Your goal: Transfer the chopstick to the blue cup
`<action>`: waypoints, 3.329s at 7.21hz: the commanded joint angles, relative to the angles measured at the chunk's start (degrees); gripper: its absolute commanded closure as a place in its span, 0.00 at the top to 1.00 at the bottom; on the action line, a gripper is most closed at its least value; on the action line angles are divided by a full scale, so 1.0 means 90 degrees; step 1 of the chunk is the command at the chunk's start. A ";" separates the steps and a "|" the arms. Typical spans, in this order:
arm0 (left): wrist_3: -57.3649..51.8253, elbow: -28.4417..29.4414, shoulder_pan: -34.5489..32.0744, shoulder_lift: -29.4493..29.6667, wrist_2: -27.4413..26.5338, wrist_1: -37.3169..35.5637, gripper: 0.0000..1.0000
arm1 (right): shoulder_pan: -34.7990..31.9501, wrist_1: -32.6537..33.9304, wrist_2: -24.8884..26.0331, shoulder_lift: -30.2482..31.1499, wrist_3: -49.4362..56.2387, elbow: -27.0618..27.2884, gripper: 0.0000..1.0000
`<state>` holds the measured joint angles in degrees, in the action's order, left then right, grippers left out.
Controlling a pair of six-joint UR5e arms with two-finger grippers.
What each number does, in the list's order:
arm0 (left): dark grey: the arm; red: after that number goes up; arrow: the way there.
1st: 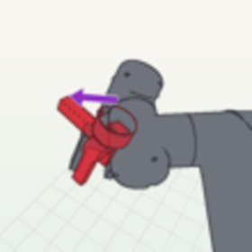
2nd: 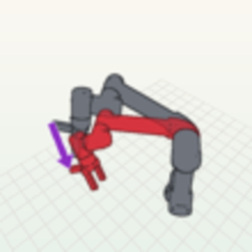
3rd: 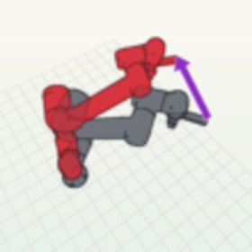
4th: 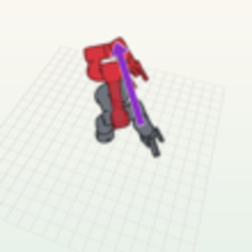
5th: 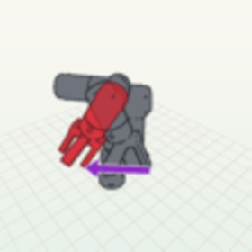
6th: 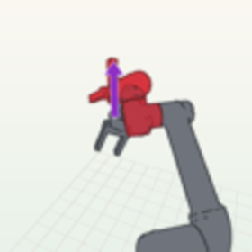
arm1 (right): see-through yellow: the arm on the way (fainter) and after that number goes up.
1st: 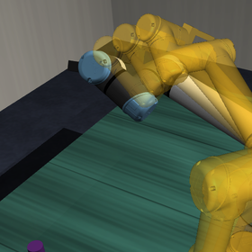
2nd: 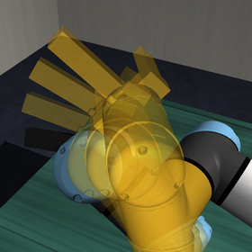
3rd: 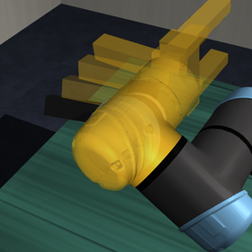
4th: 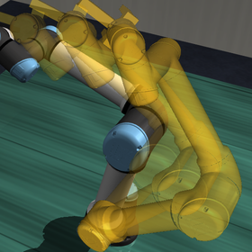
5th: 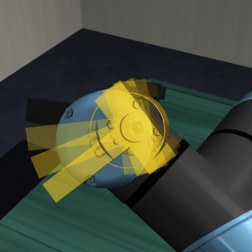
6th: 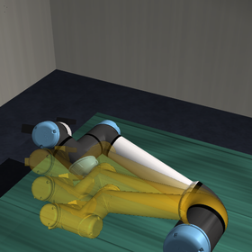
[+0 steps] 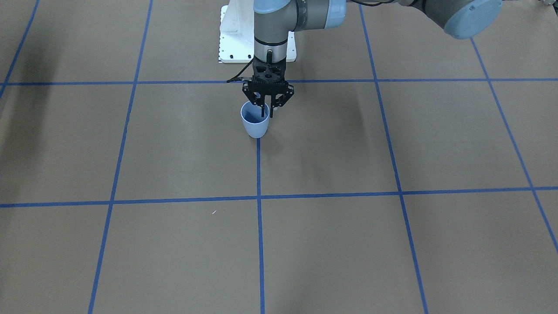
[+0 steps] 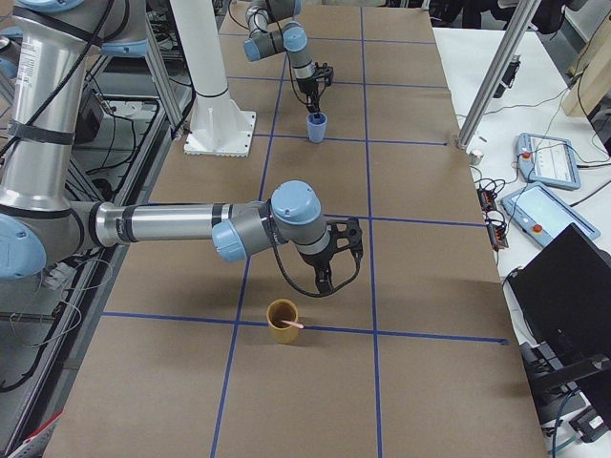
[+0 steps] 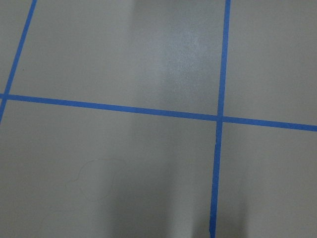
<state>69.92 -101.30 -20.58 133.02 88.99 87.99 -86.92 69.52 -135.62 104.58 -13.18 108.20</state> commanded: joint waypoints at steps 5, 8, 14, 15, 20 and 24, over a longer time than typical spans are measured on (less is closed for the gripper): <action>-0.3988 -0.0786 -0.3283 -0.1446 0.3272 -0.0157 0.98 | -0.0378 0.0000 0.0078 0.0263 -0.0175 0.0067 1.00; -0.7593 -0.0495 -0.5305 -0.2745 0.4338 -0.0157 0.98 | -0.0829 -0.0426 0.0488 0.0917 0.0193 -0.0039 1.00; -0.9849 0.0279 -0.6454 -0.2885 0.4351 -0.0157 0.98 | -0.0928 -0.1299 0.0176 0.1057 -0.0838 -0.0713 0.89; -0.9849 0.0279 -0.6454 -0.2895 0.4351 -0.0157 0.98 | -0.0918 -0.1289 0.0176 0.0969 -0.0985 -0.0743 0.86; -0.9849 0.0259 -0.6454 -0.2925 0.4361 -0.0148 0.98 | -0.0830 -0.1270 0.0040 0.0753 -0.1006 -0.0919 0.42; -0.9849 0.0259 -0.6454 -0.2925 0.4351 -0.0148 0.98 | -0.0830 -0.1279 0.0029 0.0714 -0.1006 -0.0919 0.25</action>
<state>-18.72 -98.96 -78.66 106.70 128.15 86.66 -94.40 58.04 -135.34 111.25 -22.24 99.94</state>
